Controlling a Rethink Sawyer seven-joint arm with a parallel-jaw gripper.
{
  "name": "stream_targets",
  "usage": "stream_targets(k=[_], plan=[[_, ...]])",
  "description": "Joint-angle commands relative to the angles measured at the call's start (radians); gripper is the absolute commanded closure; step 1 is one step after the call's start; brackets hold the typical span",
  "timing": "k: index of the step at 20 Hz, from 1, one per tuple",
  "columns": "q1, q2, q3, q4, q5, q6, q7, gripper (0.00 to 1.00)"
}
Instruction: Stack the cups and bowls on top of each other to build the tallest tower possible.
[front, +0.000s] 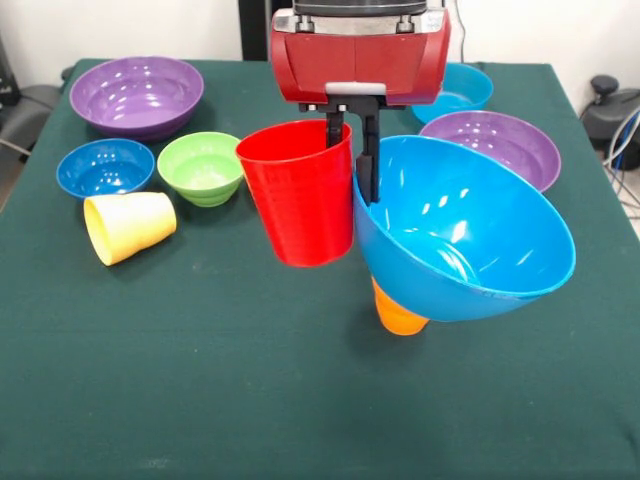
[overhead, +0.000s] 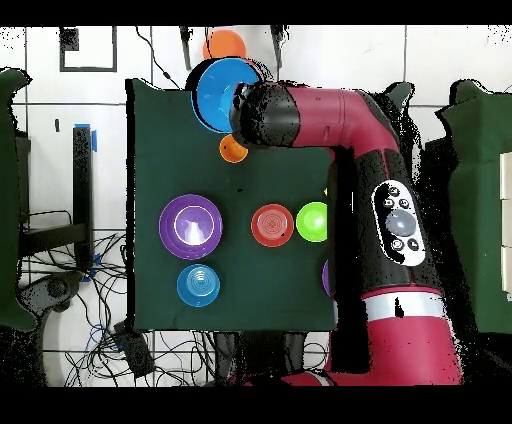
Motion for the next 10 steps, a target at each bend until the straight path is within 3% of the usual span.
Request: stream_targets(k=[1, 10], plan=[[0.015, -0.008, -0.028, -0.035, -0.011, 0.022, 0.044, 1.0], [-0.009, -0.05, -0.024, 0.063, -0.007, 0.008, 0.022, 1.0]])
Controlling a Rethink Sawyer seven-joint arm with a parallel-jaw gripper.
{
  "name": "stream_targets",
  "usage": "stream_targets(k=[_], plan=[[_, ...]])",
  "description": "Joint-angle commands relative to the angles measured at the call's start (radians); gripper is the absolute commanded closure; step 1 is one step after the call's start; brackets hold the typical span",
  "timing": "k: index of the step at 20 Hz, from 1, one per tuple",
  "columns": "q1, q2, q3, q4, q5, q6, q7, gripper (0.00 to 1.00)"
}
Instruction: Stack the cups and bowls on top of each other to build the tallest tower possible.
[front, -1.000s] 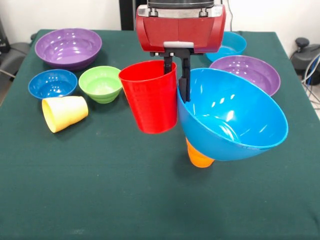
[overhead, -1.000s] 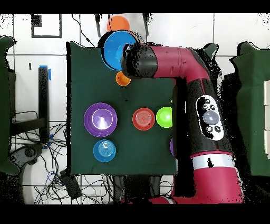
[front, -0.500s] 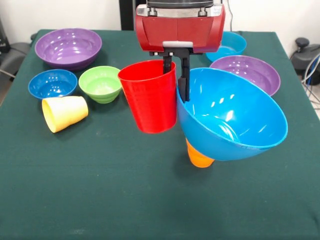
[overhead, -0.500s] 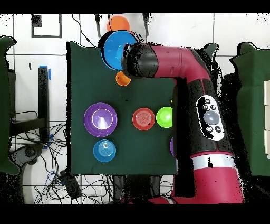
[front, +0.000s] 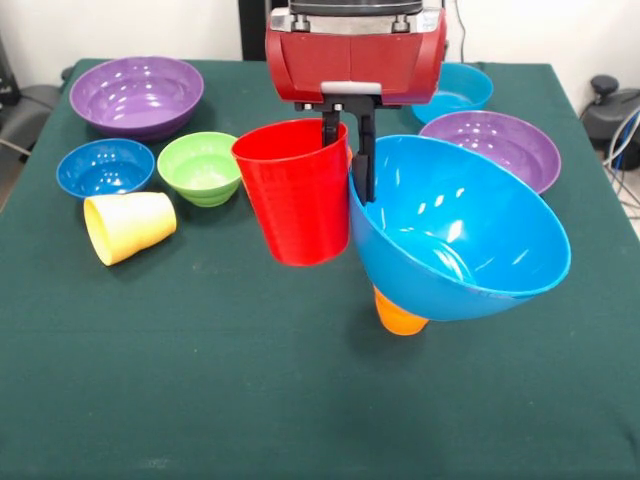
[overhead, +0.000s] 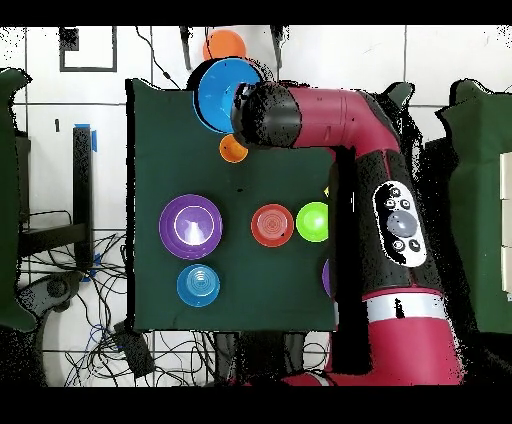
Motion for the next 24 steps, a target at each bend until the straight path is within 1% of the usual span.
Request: stream_targets(k=[1, 4, 6, 14, 24], plan=[[-0.009, -0.053, -0.022, 0.069, -0.008, 0.008, 0.022, 1.0], [-0.014, -0.073, -0.025, 0.119, -0.016, -0.022, 0.022, 1.0], [-0.016, -0.078, -0.024, 0.136, -0.023, -0.036, 0.02, 1.0], [-0.045, -0.107, -0.011, 0.2, -0.027, -0.035, -0.015, 1.0], [-0.058, -0.108, 0.003, 0.241, -0.048, -0.089, -0.012, 1.0]])
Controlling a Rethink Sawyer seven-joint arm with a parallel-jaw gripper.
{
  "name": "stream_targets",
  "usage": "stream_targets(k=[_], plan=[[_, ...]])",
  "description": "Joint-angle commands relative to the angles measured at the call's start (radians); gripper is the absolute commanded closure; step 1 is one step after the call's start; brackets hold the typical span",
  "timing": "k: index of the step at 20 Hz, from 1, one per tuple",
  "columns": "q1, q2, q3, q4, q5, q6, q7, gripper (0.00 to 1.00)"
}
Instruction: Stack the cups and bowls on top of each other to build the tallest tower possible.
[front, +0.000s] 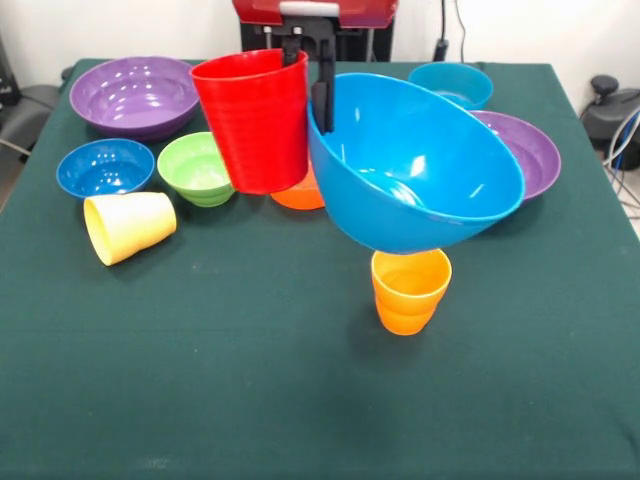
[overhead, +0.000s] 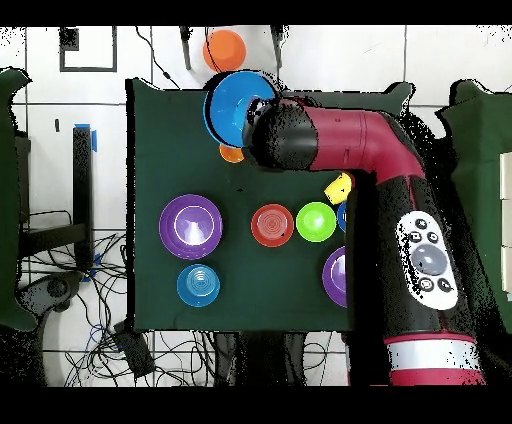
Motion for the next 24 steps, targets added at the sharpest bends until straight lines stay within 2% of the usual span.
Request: stream_targets(k=[1, 6, 11, 20, 24], plan=[[-0.006, 0.016, 0.004, 0.098, -0.049, -0.068, -0.013, 1.0], [-0.018, 0.03, 0.008, 0.087, -0.037, -0.002, -0.038, 1.0], [-0.013, 0.044, 0.005, 0.062, -0.04, 0.003, -0.032, 1.0], [0.015, 0.04, -0.006, 0.062, -0.111, -0.039, -0.063, 1.0], [0.014, 0.044, 0.0, 0.059, -0.112, -0.046, -0.041, 1.0]])
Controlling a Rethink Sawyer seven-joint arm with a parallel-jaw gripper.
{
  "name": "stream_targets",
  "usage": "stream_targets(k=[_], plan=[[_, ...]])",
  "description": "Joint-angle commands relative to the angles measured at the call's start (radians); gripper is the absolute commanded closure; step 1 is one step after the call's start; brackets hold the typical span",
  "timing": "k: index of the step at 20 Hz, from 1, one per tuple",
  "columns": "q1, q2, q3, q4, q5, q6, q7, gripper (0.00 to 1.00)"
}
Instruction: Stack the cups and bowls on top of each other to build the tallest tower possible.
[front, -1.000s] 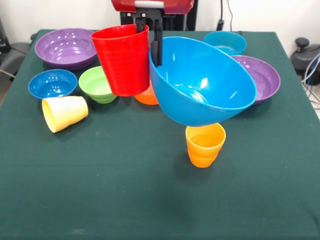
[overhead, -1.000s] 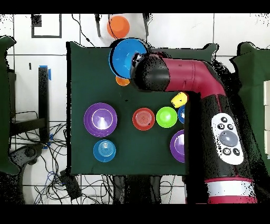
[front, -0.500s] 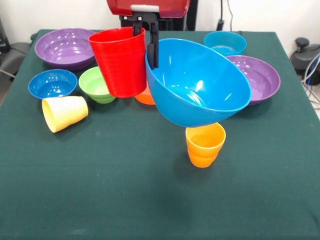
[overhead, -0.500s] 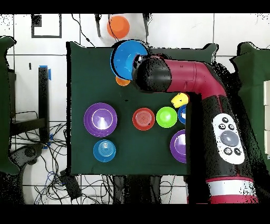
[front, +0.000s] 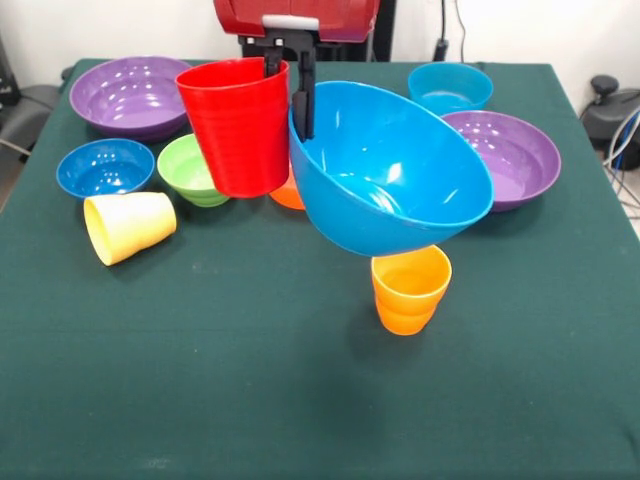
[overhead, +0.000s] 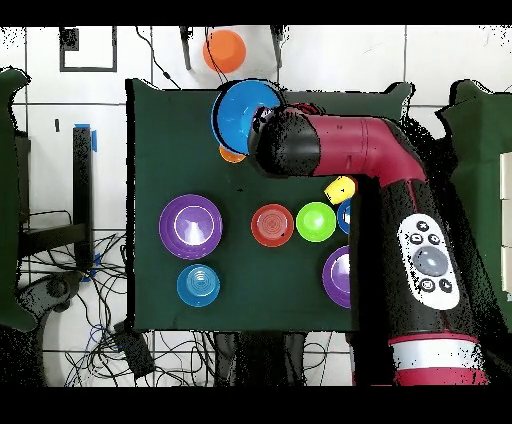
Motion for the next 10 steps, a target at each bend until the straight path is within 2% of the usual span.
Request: stream_targets(k=[1, 10], plan=[[0.025, 0.039, 0.001, 0.042, -0.068, -0.038, -0.037, 1.0], [0.039, 0.056, 0.003, 0.03, -0.091, -0.074, -0.007, 1.0]])
